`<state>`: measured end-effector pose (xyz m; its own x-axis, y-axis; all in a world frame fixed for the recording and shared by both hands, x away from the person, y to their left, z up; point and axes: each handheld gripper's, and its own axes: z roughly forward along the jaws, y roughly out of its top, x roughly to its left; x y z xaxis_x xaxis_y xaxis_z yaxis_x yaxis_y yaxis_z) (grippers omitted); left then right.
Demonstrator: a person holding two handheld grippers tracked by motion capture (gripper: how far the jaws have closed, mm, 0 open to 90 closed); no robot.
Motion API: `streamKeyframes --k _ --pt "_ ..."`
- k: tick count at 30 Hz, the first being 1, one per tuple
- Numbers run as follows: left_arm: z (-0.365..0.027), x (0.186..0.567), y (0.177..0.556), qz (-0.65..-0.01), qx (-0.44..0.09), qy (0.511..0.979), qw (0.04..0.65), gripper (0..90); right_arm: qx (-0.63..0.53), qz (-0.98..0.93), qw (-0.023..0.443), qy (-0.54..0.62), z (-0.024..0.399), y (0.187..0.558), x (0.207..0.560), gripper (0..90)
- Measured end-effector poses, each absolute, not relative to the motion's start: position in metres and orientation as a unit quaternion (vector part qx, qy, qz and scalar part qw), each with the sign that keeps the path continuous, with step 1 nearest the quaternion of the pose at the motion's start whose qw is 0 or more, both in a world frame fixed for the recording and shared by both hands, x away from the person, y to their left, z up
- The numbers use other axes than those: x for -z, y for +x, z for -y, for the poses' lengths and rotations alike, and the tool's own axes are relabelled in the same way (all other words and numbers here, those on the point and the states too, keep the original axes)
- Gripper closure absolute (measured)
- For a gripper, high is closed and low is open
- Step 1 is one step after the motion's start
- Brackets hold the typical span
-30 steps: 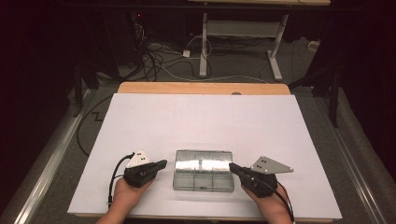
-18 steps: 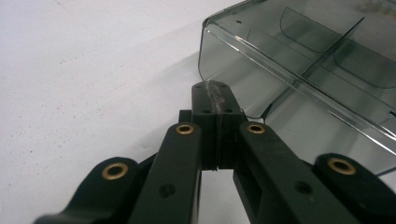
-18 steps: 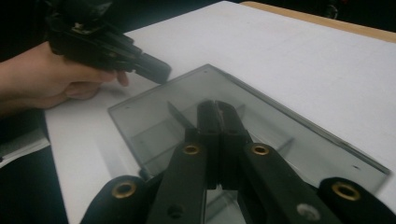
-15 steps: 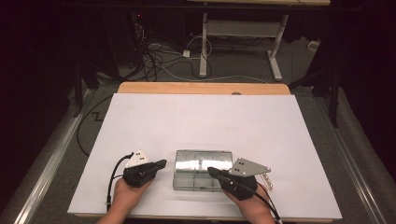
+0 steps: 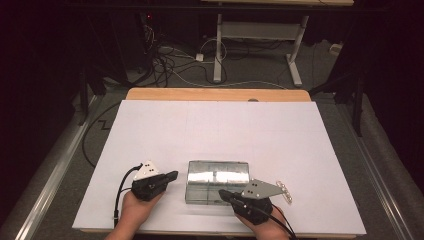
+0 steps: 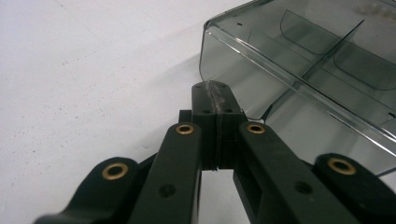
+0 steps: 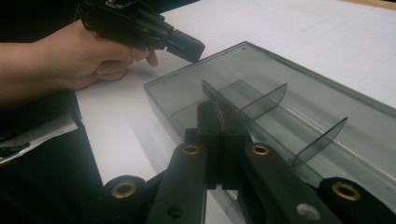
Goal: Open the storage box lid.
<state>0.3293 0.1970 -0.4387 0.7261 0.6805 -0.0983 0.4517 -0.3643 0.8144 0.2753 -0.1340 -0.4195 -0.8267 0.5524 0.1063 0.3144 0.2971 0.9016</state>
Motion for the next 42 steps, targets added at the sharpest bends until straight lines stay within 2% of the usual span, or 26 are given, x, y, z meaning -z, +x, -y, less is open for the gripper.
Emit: streamKeyframes --k 10,24,42 --pt "-0.197 0.438 0.328 -0.337 -0.127 0.818 0.448 87.9 -0.514 -0.811 0.093 0.263 0.126 0.266 0.428 90.0" --pt "-0.197 0.438 0.328 -0.336 -0.128 0.817 0.450 87.8 -0.478 -0.836 0.051 0.263 0.116 0.265 0.457 90.0" --pt "-0.197 0.439 0.328 -0.337 -0.131 0.818 0.447 87.9 -0.462 -0.834 0.058 0.295 0.117 0.268 0.460 90.0"
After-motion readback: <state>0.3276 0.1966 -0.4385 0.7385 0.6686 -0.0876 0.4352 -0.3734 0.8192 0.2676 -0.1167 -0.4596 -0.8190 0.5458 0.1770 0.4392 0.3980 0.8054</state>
